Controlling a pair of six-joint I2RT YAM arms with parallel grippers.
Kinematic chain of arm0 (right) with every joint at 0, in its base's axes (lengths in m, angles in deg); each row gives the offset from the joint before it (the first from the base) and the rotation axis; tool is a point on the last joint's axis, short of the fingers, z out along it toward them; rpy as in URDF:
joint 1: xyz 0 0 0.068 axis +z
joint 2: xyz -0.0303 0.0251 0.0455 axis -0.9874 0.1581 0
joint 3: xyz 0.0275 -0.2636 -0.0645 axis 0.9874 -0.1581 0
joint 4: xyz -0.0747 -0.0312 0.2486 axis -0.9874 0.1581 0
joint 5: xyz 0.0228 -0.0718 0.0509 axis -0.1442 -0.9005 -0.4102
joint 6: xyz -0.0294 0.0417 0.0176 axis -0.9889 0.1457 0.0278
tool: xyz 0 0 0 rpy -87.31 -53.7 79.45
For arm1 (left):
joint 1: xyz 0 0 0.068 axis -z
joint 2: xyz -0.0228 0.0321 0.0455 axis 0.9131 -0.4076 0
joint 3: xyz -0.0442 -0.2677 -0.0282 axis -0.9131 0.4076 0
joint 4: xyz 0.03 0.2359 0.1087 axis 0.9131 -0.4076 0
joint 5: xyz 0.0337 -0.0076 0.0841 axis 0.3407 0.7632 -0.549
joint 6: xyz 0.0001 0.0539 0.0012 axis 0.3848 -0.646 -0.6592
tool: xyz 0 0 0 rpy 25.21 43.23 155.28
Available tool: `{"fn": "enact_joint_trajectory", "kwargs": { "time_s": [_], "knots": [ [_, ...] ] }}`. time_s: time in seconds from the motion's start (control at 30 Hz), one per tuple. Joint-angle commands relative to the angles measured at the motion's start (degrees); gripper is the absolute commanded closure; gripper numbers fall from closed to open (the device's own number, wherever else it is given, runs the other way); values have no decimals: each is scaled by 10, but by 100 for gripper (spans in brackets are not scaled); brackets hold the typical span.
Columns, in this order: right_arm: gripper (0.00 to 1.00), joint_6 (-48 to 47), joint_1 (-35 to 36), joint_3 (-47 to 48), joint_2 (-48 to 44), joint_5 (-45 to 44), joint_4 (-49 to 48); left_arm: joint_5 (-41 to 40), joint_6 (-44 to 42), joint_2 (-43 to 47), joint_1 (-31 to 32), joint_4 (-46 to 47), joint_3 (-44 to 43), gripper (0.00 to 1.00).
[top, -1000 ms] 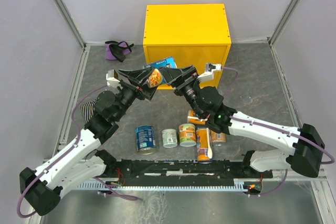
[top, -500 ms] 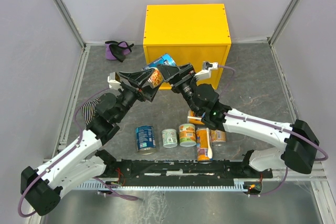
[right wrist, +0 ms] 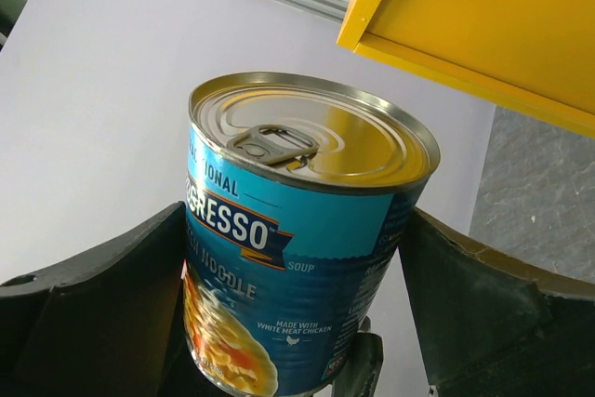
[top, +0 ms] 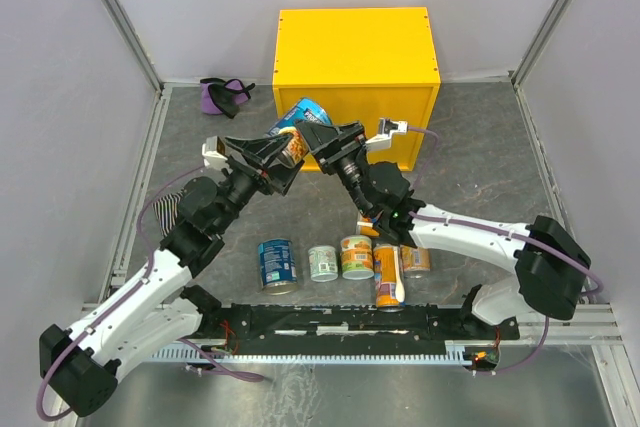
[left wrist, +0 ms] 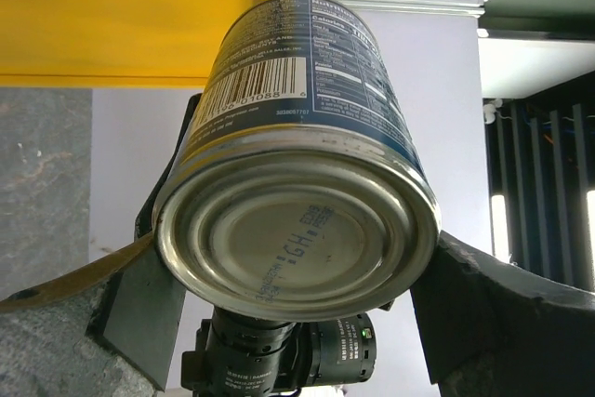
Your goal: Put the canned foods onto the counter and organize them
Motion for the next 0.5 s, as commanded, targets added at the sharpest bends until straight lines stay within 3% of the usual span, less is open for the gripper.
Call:
{"fn": "enact_joint_trajectory", "kwargs": {
  "time_s": [0.0,0.27,0.47],
  "knots": [
    [55,-25,6,-11,10,62,-73,79,-71,27,-5,44,-51,97],
    [64,-42,7,-24,-6,74,-92,88,-126,26,-14,-18,-83,97],
    [79,-57,5,-20,-18,78,-88,97,-164,14,-14,-55,-118,97]
  ]
}}
